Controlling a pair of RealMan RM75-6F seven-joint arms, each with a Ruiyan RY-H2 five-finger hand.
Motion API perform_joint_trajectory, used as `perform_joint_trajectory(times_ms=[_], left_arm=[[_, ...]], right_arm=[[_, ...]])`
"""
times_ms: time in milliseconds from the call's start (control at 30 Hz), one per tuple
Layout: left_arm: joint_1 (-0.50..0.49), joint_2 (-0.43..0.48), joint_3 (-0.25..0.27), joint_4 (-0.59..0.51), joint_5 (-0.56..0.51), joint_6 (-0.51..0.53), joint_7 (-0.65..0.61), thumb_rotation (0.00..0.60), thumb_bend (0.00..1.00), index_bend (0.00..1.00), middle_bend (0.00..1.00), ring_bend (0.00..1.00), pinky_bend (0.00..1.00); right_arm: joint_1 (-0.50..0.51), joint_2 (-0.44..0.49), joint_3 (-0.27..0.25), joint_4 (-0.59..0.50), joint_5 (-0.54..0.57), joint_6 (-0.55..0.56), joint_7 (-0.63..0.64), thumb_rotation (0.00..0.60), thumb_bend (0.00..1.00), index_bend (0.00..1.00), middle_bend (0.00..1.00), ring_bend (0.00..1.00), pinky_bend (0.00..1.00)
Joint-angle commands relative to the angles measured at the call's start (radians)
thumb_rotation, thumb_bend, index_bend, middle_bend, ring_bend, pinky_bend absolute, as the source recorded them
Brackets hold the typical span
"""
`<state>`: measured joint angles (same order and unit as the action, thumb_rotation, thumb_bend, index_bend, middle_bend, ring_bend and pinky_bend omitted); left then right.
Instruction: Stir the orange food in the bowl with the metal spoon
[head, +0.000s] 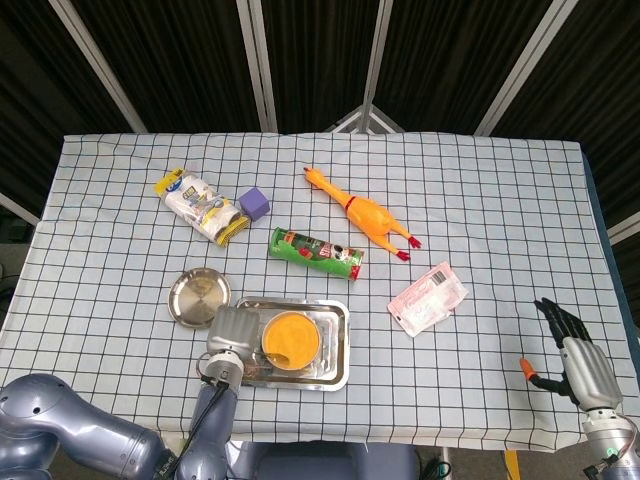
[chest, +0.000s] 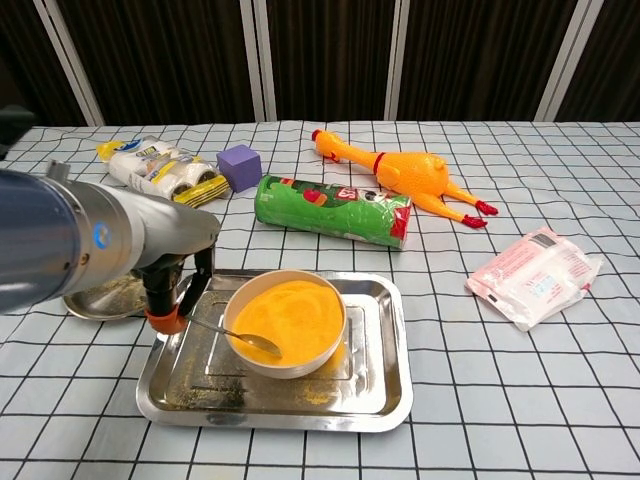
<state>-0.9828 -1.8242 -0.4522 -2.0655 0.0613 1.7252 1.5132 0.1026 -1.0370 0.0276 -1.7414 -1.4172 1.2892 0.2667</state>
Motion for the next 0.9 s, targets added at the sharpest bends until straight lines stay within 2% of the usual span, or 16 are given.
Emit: perform_joint_trajectory(times_ms=[33,400,900], left_arm=[[-0.012,-0.011,0.006,0.022,-0.012,-0.008,-0.014,0.6,0.77,0.86,1.0,1.0,1.0],[-0.03,-0.021,0.005,0.115,0.027,-0.067,-0.109,0.6,0.77,0.86,1.0,1.0,1.0],[-0.031,0.026,0.023,0.076,0.04,-0.082,-0.166,0.6,0.77,0.86,1.0,1.0,1.0]], right_arm=[[0.0,0.001,0.0,0.0,0.0,0.0,0.003,0.6,0.4,0.0,0.0,0.0,0.0],[0.0,0.002,0.0,0.001,-0.001,-0.003,0.009,0.6,0.41,0.0,0.0,0.0,0.0],[-0.001,0.003,-0.001,-0.002,0.0,-0.001,0.007,0.6,0.4,0.0,0.0,0.0,0.0]])
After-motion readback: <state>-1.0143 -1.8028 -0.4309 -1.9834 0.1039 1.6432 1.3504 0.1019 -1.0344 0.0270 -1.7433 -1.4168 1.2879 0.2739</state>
